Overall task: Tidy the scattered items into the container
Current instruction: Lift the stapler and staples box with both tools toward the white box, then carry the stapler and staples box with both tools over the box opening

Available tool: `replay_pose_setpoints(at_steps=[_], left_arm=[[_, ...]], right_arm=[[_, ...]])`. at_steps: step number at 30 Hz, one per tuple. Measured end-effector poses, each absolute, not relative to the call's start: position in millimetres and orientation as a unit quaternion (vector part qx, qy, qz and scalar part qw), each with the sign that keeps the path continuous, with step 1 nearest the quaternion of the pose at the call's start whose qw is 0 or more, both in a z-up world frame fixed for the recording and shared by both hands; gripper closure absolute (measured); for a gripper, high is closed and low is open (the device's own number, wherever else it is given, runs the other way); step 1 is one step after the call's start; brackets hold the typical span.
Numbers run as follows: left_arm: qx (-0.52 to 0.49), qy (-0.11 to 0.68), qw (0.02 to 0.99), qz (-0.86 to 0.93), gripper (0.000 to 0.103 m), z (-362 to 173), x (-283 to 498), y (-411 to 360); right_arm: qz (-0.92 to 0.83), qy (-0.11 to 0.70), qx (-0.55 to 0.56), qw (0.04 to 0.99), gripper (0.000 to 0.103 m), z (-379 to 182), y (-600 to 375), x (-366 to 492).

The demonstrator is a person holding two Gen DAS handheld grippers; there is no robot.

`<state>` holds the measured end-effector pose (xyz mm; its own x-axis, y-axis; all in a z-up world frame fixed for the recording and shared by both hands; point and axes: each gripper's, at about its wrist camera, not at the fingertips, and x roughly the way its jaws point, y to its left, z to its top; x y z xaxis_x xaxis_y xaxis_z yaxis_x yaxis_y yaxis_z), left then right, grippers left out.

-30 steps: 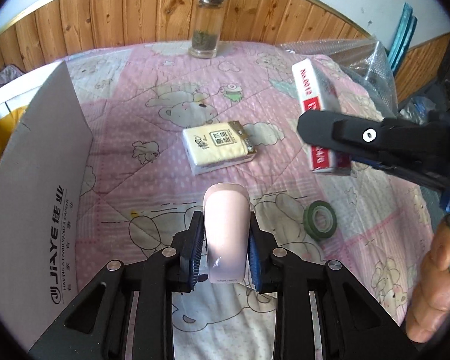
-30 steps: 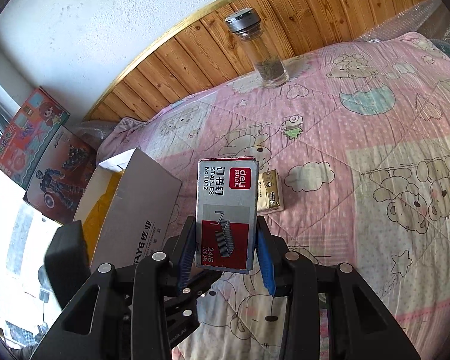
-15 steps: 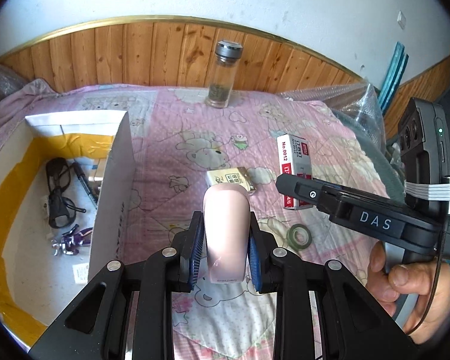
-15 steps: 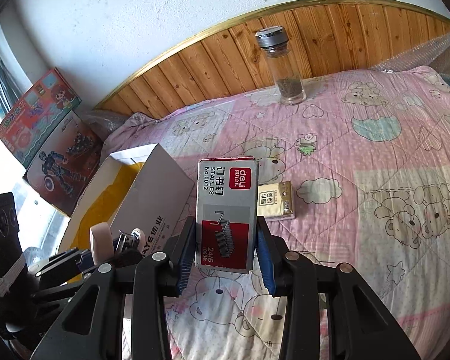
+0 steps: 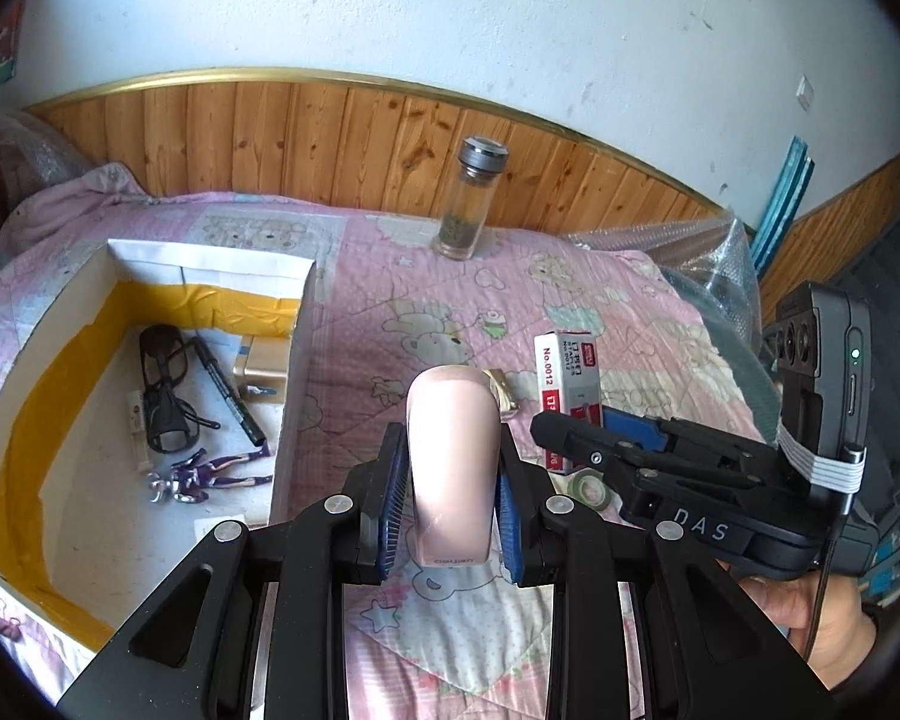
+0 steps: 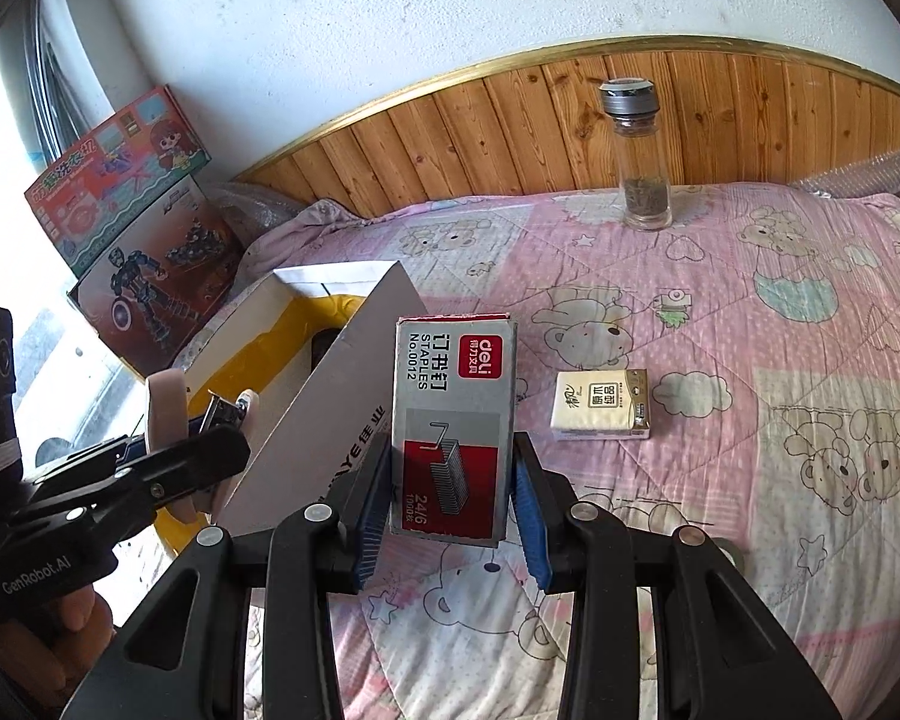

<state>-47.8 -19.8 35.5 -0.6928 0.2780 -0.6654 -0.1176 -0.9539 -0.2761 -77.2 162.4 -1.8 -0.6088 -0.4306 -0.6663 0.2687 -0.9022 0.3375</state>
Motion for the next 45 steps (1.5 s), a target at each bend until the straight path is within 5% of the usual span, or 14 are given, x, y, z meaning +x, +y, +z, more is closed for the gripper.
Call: replay_pose_setpoints(at_steps=[45], left_arm=[[-0.342, -0.121, 0.091, 0.927, 0.076, 50, -5, -121]], right_arm=[[-0.923, -0.021, 0.325, 0.206, 0.064, 41, 40, -2]])
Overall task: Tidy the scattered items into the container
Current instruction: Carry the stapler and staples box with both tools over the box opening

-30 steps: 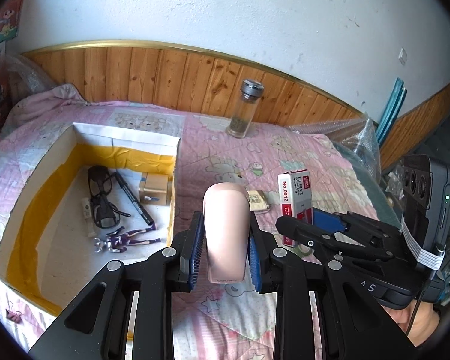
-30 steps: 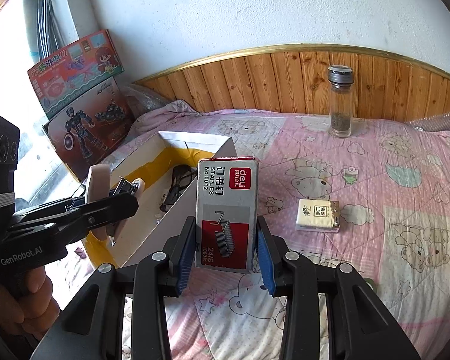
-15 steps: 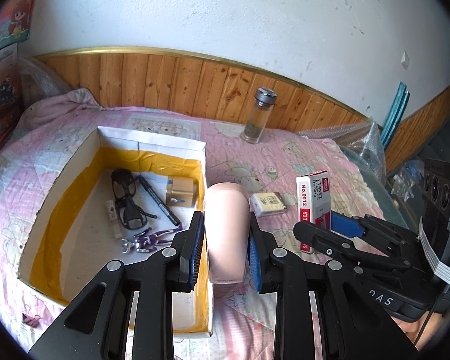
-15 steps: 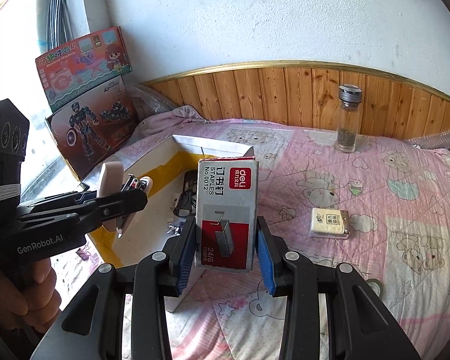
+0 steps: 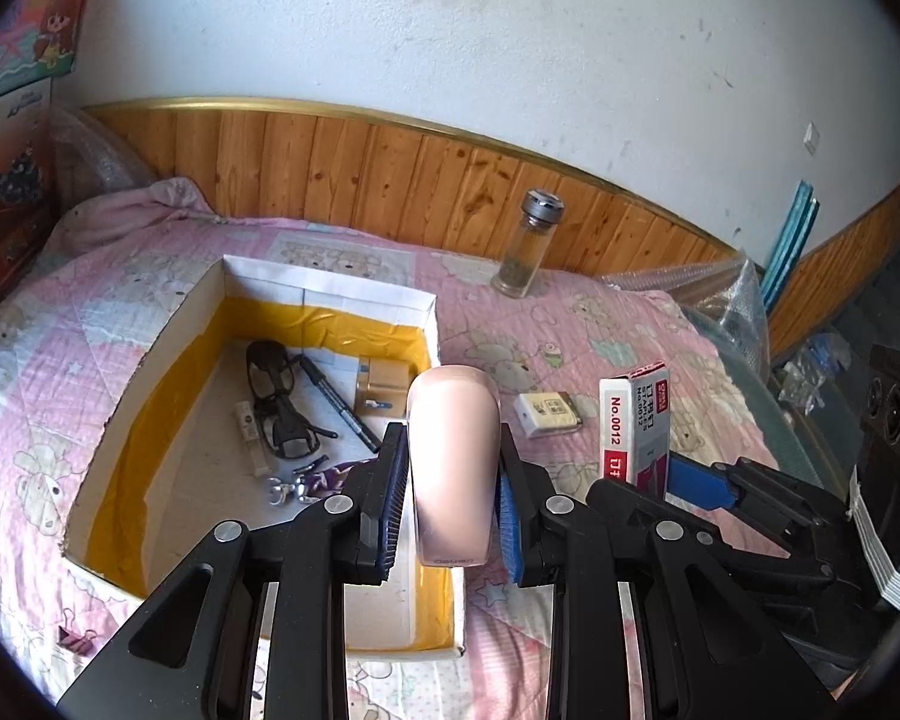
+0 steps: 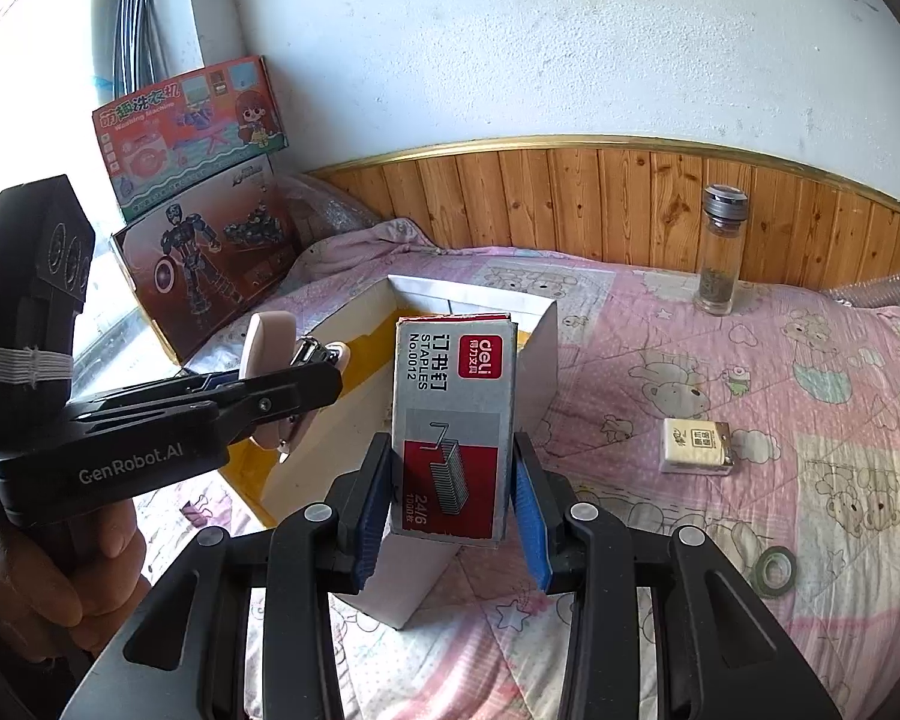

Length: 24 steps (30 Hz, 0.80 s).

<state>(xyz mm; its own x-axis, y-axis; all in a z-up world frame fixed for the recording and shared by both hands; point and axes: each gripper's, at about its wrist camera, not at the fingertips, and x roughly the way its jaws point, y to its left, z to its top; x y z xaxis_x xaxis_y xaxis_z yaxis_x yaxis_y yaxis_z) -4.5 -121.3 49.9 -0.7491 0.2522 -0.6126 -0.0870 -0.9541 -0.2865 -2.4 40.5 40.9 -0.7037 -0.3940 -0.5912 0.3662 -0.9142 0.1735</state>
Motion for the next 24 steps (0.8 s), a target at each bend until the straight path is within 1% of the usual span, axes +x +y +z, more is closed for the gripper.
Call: replay_pose_setpoints(at_steps=[12, 24], left_arm=[[-0.337, -0.136, 0.086, 0.928, 0.076, 52, -3, -139], [-0.336, -0.182, 0.077, 0.921, 0.076, 53, -10, -175]], right_arm=[[-0.922, -0.015, 0.314, 0.227, 0.064, 50, 11, -1], [-0.919, -0.012, 0.311, 0.241, 0.064, 54, -5, -6]])
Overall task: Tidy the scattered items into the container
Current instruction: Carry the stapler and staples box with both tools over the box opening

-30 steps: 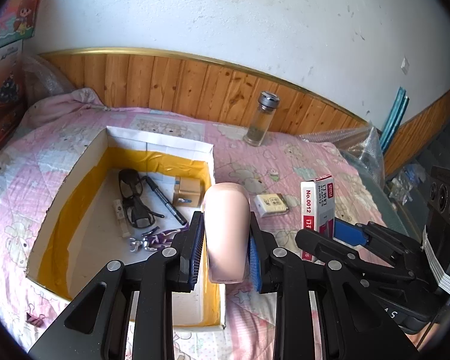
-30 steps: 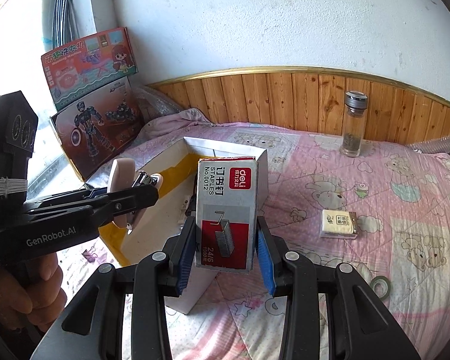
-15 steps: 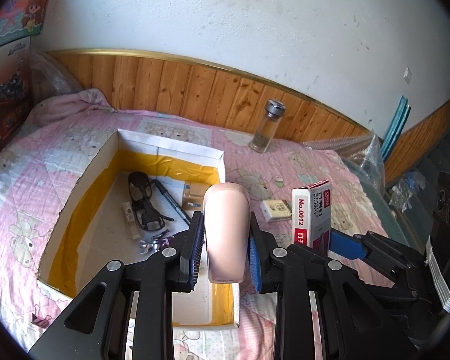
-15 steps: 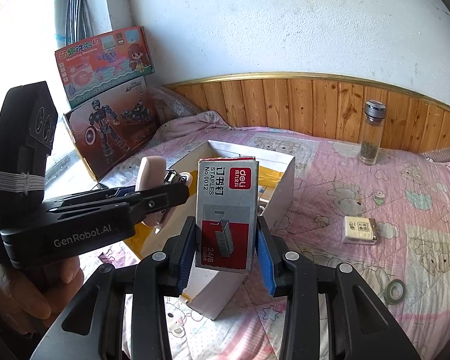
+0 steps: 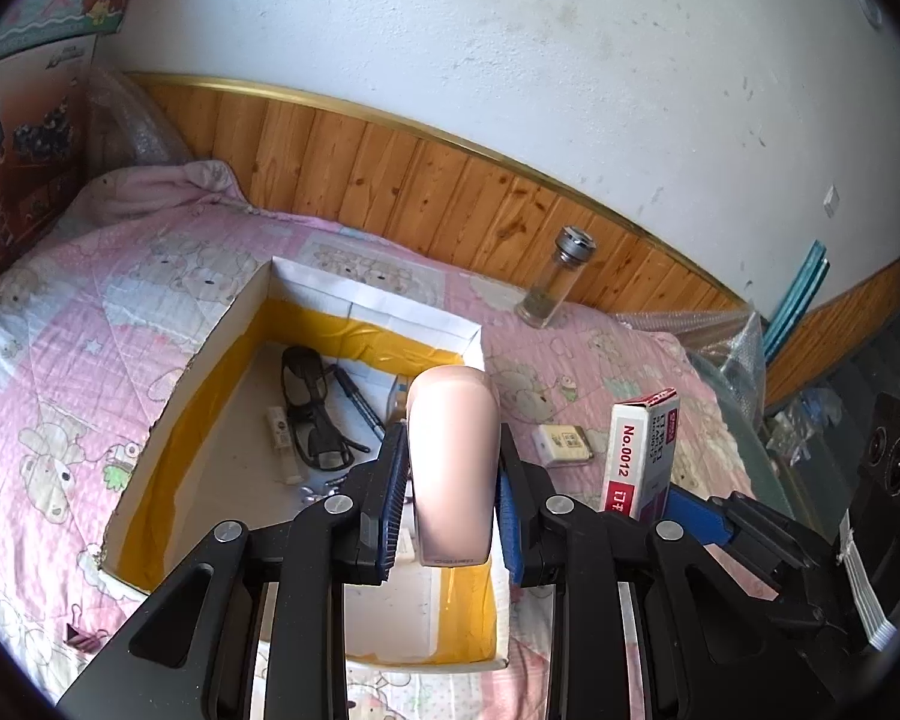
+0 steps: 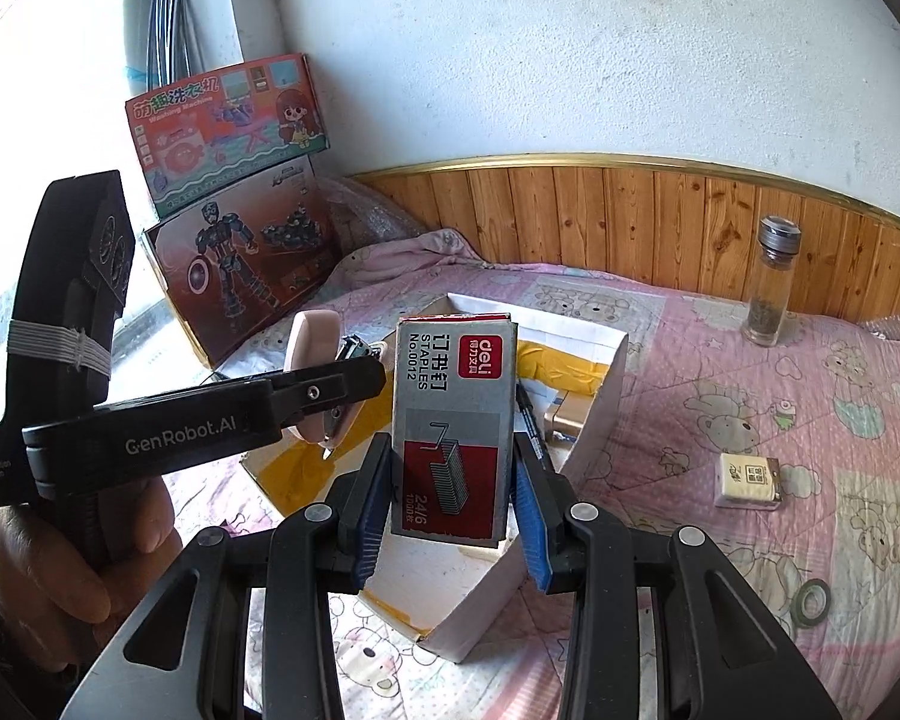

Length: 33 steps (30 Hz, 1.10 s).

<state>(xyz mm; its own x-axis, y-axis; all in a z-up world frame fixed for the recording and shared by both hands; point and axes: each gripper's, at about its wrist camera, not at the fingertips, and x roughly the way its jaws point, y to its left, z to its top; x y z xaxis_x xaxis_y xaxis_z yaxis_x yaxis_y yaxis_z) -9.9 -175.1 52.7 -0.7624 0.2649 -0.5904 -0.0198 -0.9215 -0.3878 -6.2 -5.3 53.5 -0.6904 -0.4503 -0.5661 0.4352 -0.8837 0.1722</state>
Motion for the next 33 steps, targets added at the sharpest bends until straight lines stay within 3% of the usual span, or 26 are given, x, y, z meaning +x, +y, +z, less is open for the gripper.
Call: replay_pose_setpoints(at_steps=[33], left_arm=[[-0.366, -0.206, 0.059, 0.905, 0.076, 32, -32, -231]], right_arm=[[-0.906, 0.020, 0.329, 0.265, 0.064, 39, -44, -41]])
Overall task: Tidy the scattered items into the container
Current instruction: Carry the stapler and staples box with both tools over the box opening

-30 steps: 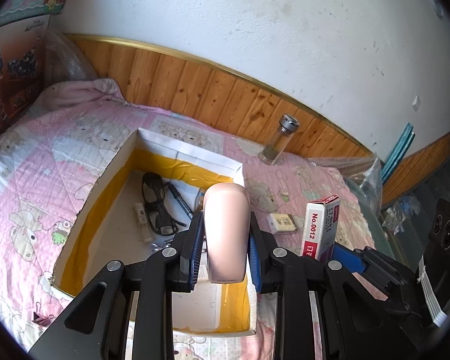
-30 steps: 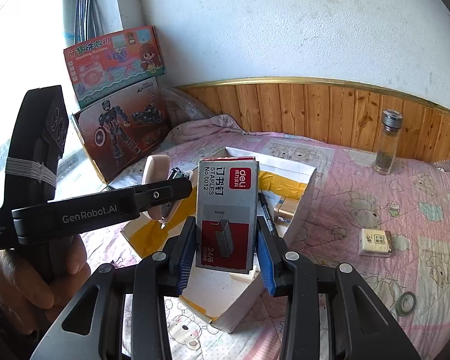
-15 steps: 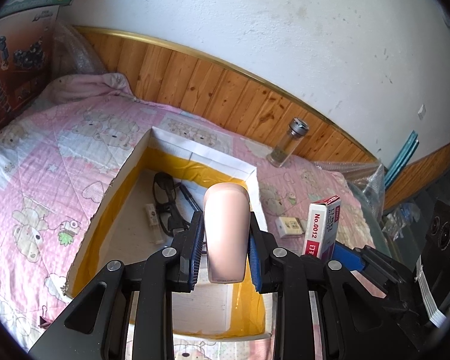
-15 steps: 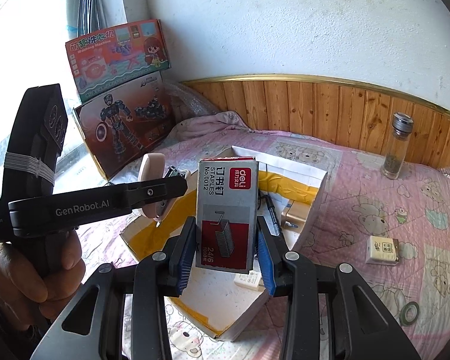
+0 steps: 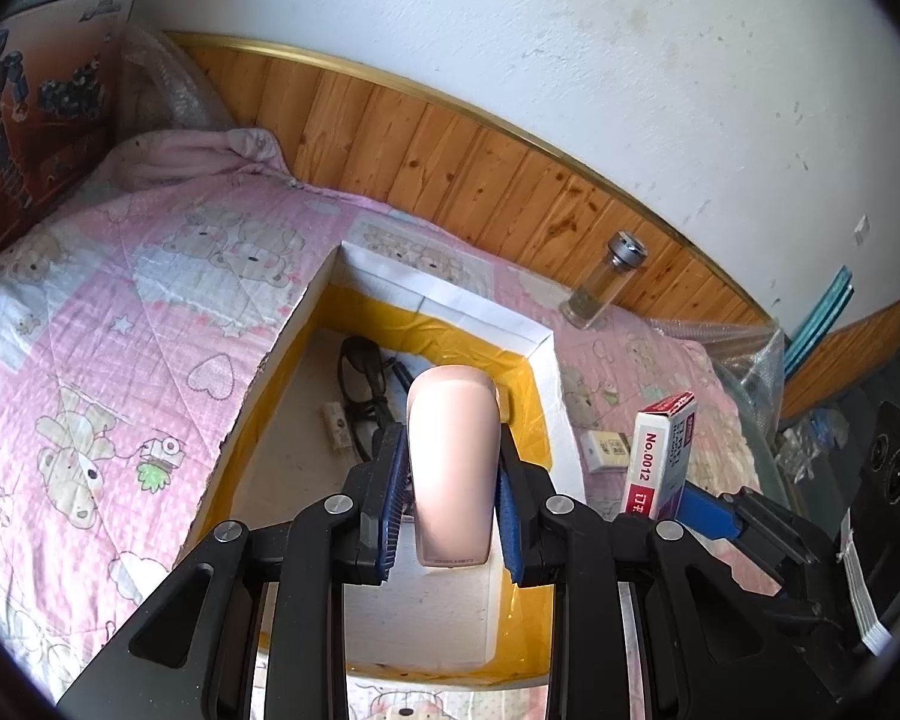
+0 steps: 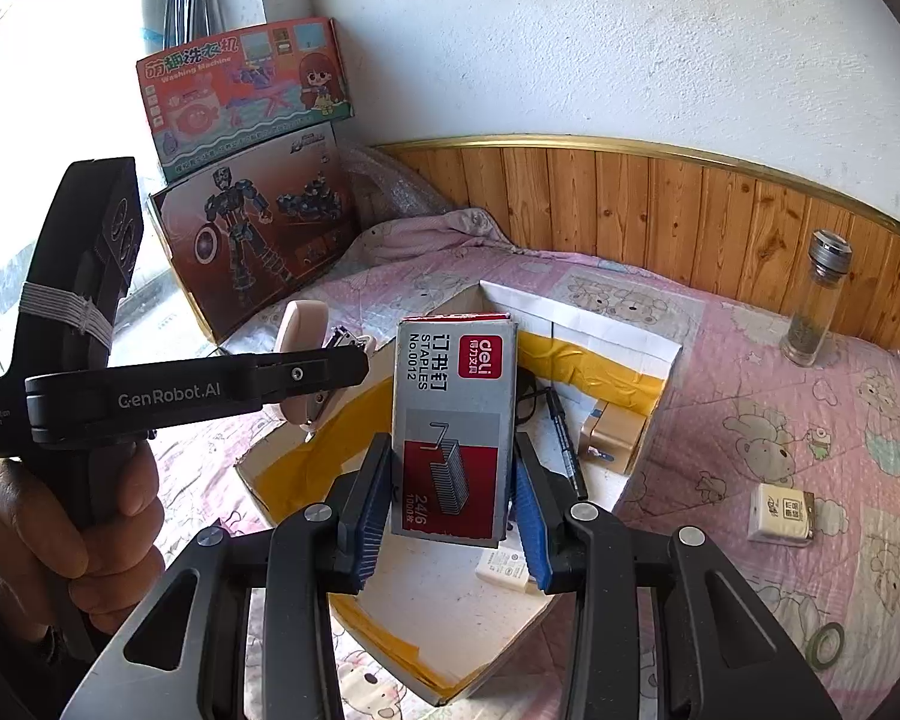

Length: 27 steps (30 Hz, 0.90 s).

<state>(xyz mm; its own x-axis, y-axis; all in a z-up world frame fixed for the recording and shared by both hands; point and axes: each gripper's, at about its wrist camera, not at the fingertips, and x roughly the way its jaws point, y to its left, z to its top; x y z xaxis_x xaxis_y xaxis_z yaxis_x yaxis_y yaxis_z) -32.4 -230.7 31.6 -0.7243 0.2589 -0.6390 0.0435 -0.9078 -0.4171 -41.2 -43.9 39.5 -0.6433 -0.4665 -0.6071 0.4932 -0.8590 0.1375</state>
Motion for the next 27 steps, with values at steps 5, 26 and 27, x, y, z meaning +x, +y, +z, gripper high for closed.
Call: replay_pose_setpoints(at_steps=[5, 26, 27], left_arm=[[-0.372, -0.203, 0.059, 0.904, 0.076, 28, -36, -235], [-0.407, -0.179, 0.059, 0.894, 0.076, 5, -59, -246], [-0.409, -0.177, 0.059, 0.893, 0.076, 4, -60, -245]], right_arm=[[-0.903, 0.022, 0.335, 0.269, 0.064, 35, -48, -48], [-0.882, 0.013, 0.385, 0.272, 0.064, 16, -61, -75], [-0.880, 0.012, 0.388, 0.272, 0.064, 14, -61, -77]])
